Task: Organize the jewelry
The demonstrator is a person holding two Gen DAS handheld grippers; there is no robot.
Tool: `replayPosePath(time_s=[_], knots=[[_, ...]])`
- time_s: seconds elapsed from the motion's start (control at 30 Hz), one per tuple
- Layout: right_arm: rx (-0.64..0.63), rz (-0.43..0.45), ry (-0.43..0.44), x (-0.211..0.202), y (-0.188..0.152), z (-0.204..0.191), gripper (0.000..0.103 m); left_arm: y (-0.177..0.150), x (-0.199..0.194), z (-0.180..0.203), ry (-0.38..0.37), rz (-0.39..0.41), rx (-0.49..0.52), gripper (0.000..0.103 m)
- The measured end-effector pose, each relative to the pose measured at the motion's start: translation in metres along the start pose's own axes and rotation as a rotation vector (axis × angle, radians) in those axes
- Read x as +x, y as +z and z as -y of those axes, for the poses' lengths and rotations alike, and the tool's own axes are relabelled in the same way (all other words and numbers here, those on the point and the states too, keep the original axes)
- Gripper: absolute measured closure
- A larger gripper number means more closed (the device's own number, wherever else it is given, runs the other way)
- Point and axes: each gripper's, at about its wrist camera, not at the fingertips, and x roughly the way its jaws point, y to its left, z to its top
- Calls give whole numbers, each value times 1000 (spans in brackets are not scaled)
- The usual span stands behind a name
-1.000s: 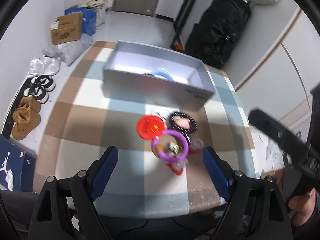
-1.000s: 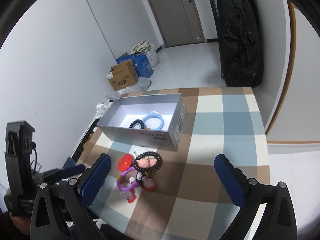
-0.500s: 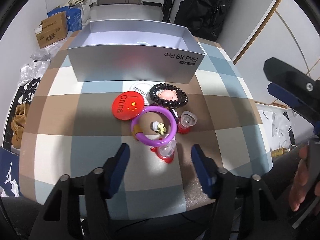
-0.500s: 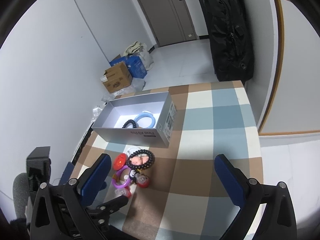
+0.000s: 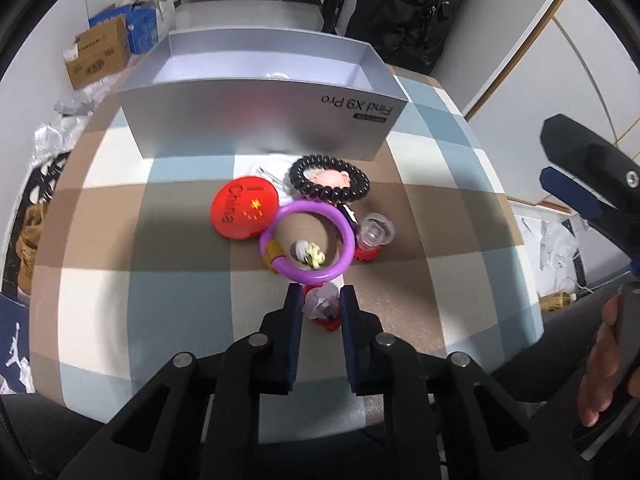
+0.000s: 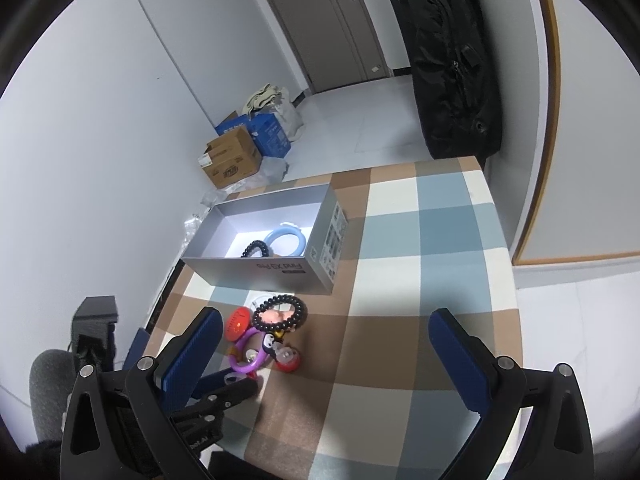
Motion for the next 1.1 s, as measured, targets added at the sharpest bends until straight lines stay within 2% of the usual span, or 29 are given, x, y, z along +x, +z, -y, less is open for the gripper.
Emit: replayPosePath(time_s=[0.27, 0.43, 0.5, 0.6, 0.67, 0.77, 1.0, 1.1], knots=[[3, -43, -23, 6, -3, 1, 0, -5, -8, -1, -47, -45, 3, 91], [-14, -88, -16, 15, -9, -1, 0, -2, -24, -4, -84, -3, -6, 91], [-43, -112, -11, 20, -12, -6, 5, 2, -32, -8, -100, 24, -26, 91], [-74, -154, 9, 30, -18, -12, 19, 6, -42, -15, -115, 62, -56, 91], [-88, -188, 19, 38, -23, -15, 34, 9, -48, -21, -126, 86, -82, 91], [-101, -219, 42, 47, -27, -20, 47, 14, -50, -26, -135, 106, -108, 91], [-166, -256, 58, 64, -32, -39, 58, 23, -41, -35, -159, 114, -152, 91], [-180, -262, 51, 70, -32, -43, 69, 24, -40, -37, -165, 113, -158, 91]])
